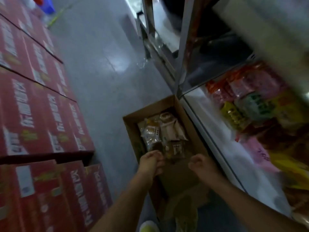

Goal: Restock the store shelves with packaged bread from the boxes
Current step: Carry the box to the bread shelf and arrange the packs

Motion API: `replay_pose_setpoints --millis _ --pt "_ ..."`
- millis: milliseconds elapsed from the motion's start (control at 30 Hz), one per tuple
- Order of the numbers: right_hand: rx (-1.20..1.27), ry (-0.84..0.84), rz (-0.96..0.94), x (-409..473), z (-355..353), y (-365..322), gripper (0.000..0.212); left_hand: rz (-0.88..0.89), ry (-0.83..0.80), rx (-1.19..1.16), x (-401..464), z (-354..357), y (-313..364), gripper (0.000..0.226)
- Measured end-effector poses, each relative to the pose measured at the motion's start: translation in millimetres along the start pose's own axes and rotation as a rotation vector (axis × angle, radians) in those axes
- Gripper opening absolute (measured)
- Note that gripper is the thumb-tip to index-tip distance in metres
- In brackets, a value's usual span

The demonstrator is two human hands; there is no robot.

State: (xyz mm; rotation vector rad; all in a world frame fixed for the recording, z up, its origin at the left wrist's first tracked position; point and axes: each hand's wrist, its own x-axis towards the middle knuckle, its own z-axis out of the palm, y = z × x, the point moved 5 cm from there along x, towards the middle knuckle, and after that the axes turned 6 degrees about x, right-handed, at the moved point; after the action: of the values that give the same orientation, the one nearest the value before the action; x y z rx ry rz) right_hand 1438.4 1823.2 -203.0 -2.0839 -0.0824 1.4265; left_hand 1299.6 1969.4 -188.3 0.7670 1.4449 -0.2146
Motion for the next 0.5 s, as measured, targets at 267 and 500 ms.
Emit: replay_pose_setpoints --millis 267,500 --pt "0.540 0.101 0.290 118 32 18 0.044 -0.095 0.005 -0.254 131 1 9 0.023" --pt "0.981 0.262 0.273 179 57 34 0.064 -0.110 0.240 -0.414 213 8 4 0.039"
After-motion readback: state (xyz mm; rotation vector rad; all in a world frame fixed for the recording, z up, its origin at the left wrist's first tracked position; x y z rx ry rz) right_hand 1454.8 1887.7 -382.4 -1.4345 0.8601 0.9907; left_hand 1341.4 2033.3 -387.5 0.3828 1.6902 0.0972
